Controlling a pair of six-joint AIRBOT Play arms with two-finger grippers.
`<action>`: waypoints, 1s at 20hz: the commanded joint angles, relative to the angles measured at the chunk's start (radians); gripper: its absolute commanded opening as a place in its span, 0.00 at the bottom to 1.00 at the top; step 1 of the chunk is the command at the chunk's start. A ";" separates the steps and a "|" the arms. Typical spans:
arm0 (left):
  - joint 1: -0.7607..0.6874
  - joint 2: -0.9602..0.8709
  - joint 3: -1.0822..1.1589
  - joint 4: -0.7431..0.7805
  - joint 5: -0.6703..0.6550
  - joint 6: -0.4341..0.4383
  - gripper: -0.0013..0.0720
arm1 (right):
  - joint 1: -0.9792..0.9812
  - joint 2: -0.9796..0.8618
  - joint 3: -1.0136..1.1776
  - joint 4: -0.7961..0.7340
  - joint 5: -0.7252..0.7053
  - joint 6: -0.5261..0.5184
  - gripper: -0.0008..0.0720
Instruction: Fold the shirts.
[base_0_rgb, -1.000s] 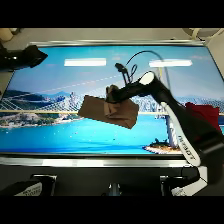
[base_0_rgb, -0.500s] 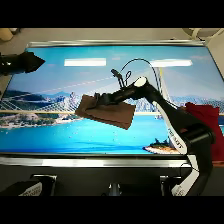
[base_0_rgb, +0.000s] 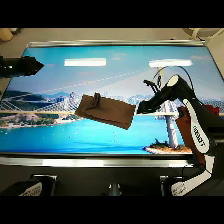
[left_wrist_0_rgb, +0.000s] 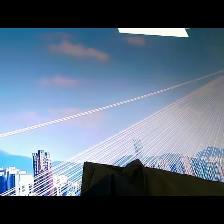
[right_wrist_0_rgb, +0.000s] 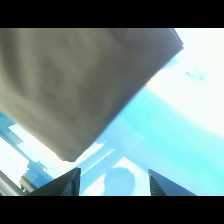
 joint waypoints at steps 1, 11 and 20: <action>-0.001 0.001 0.000 0.007 0.000 0.000 0.05 | 0.020 0.005 -0.146 0.174 -0.184 0.006 0.58; -0.001 0.001 0.000 -0.003 0.000 -0.003 0.05 | 0.076 -0.008 -0.104 0.409 -0.263 -0.167 0.04; -0.001 0.000 0.000 -0.003 0.008 -0.002 0.05 | -0.382 0.182 0.369 0.176 0.167 -0.058 0.04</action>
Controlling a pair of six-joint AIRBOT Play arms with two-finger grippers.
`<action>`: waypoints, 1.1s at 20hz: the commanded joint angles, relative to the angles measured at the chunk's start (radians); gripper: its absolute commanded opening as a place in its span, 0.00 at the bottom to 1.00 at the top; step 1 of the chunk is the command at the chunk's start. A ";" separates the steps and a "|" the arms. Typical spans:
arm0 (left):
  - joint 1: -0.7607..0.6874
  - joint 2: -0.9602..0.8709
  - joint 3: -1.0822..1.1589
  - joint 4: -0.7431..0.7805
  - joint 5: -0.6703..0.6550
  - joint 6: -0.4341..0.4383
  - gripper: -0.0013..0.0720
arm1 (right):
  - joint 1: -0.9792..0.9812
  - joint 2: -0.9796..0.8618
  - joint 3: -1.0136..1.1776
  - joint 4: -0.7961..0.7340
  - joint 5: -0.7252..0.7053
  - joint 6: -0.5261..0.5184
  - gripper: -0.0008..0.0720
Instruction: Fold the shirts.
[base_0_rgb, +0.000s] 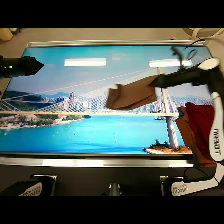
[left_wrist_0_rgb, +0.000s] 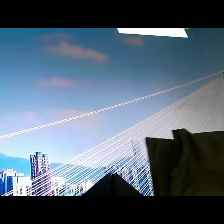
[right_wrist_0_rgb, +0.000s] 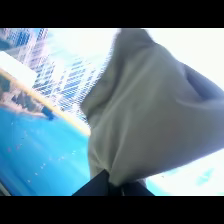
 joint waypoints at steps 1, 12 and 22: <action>0.000 0.000 0.000 0.000 0.004 0.000 0.05 | -0.215 0.054 0.148 -0.091 0.195 0.044 0.04; -0.018 0.000 0.000 -0.035 0.004 0.030 0.05 | -0.766 0.129 0.253 -0.147 0.430 0.072 0.04; -0.025 0.001 0.000 -0.035 0.028 0.053 0.05 | -0.732 0.328 -0.116 -0.722 0.437 0.049 0.04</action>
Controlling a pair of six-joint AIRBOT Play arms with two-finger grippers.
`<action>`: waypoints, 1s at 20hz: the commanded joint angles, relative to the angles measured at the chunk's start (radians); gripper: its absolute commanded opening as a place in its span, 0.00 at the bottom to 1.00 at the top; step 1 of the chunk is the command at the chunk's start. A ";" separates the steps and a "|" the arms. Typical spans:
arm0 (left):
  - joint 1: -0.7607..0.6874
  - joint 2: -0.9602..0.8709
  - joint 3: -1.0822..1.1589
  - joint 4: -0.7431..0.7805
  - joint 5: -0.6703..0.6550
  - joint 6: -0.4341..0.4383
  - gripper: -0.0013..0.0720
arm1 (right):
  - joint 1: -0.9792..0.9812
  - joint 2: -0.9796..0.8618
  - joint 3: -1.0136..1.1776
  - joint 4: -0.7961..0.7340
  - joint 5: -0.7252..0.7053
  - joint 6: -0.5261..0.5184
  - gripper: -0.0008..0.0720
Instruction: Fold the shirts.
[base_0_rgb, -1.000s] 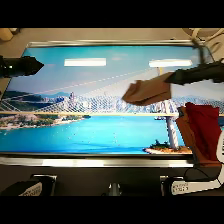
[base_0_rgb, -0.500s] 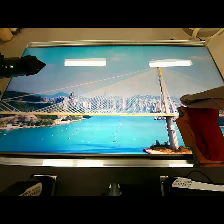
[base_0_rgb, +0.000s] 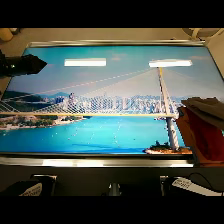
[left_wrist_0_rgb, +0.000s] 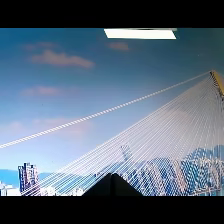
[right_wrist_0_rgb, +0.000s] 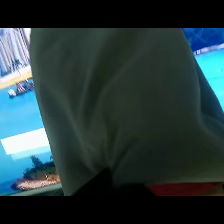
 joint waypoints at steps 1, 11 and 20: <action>-0.002 0.000 0.000 0.000 0.005 0.006 0.05 | 0.024 0.095 -0.229 -0.290 0.022 -0.040 0.04; -0.006 0.001 0.000 -0.001 0.008 0.006 0.05 | 0.022 0.145 -0.560 -0.410 -0.112 -0.050 0.69; -0.064 -0.076 0.207 0.304 0.051 -0.066 0.05 | 0.296 0.143 -0.028 -0.431 -0.675 -0.152 0.95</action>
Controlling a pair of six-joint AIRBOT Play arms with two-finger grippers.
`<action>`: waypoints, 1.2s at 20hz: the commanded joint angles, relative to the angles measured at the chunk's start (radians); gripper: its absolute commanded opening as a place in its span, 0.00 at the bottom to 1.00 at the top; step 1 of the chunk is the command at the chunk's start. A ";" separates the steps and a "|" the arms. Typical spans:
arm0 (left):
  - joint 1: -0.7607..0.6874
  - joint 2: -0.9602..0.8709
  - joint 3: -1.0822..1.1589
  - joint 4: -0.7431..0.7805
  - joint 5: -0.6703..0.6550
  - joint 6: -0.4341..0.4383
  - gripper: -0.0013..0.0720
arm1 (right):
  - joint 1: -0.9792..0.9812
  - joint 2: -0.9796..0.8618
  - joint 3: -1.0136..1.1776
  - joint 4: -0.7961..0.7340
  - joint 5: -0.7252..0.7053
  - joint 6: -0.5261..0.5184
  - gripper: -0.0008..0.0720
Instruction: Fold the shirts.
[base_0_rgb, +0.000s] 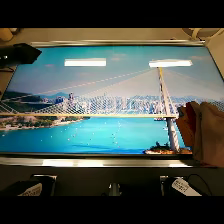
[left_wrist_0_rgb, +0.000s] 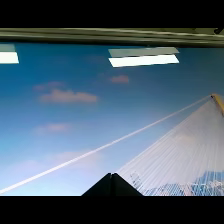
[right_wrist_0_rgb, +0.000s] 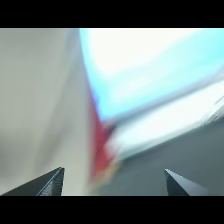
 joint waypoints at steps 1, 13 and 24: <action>-0.064 -0.079 0.094 0.374 0.013 -0.148 0.05 | 0.247 -0.002 0.194 0.012 -0.302 0.007 0.94; -0.149 -0.204 -0.151 0.439 -0.410 -0.311 0.93 | 0.740 -0.308 0.190 0.409 0.239 0.118 0.93; -0.147 -0.205 -0.146 0.442 -0.411 -0.311 0.93 | 0.740 -0.306 0.190 0.382 0.238 0.113 0.93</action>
